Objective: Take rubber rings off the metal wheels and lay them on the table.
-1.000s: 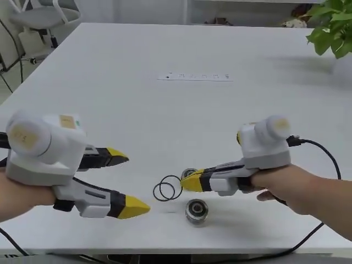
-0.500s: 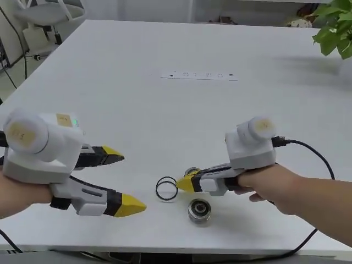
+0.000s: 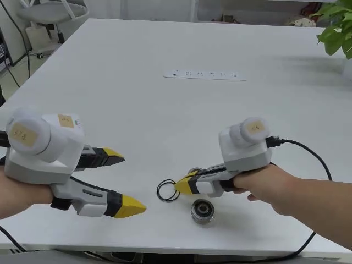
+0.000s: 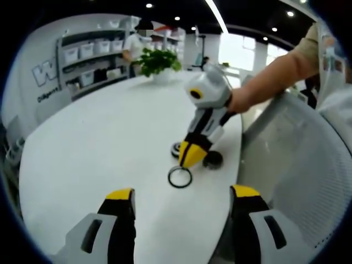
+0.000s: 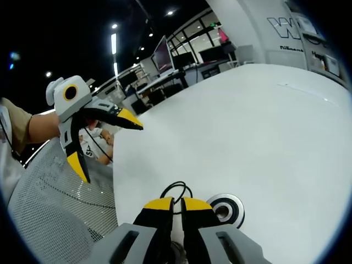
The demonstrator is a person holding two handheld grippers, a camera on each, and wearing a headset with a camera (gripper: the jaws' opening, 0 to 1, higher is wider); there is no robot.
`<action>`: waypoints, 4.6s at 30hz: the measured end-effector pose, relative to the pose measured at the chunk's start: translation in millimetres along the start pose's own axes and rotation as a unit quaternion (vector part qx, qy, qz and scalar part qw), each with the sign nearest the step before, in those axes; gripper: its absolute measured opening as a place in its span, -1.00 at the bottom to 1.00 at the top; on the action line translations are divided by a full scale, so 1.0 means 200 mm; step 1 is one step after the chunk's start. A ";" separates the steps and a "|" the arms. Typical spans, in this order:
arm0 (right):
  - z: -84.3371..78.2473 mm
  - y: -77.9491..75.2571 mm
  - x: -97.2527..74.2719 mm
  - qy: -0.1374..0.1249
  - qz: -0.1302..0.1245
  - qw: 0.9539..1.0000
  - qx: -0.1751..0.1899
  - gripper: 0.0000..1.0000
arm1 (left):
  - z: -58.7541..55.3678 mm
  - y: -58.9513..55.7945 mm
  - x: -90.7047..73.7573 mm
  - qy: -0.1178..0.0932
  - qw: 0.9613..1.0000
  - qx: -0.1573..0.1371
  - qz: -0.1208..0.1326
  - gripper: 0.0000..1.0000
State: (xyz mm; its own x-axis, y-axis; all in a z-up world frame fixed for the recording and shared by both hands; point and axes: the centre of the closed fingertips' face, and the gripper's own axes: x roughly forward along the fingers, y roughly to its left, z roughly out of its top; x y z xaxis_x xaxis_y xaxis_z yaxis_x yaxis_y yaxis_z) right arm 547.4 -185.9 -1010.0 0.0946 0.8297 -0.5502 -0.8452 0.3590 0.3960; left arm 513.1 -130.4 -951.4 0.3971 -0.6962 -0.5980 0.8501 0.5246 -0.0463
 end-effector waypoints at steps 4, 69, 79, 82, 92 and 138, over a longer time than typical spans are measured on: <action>0.00 0.02 -0.01 0.003 0.002 1.000 -0.015 -0.83 | -0.01 0.00 0.00 0.003 1.000 0.000 -0.002 0.41; -0.07 -0.21 -0.24 -0.048 -0.043 0.992 -0.105 -0.43 | 0.14 0.04 0.42 0.019 0.999 0.032 -0.040 -0.05; -0.08 -0.22 -0.21 -0.043 -0.043 0.991 -0.119 -0.49 | 0.16 0.03 0.50 0.017 0.998 0.033 -0.050 -0.17; -0.07 -0.22 -0.21 -0.046 -0.044 0.991 -0.120 -0.50 | 0.17 0.03 0.53 0.017 0.998 0.036 -0.051 -0.21; -0.08 -0.23 -0.20 -0.044 -0.045 0.989 -0.131 -0.54 | 0.17 0.01 0.60 0.020 0.997 0.042 -0.061 -0.33; -0.11 -0.23 -0.22 -0.022 -0.063 0.984 -0.162 -0.72 | 0.19 -0.01 0.67 0.008 0.997 0.068 -0.035 -0.72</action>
State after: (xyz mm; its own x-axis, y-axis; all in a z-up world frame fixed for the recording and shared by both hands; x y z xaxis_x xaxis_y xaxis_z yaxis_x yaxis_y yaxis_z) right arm 570.3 -248.2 -1021.4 0.2265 0.8079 -0.5440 -0.9482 0.3107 0.0665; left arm 576.7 -243.2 -1001.6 0.3303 -0.7201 -0.6102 0.9150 0.4029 0.0198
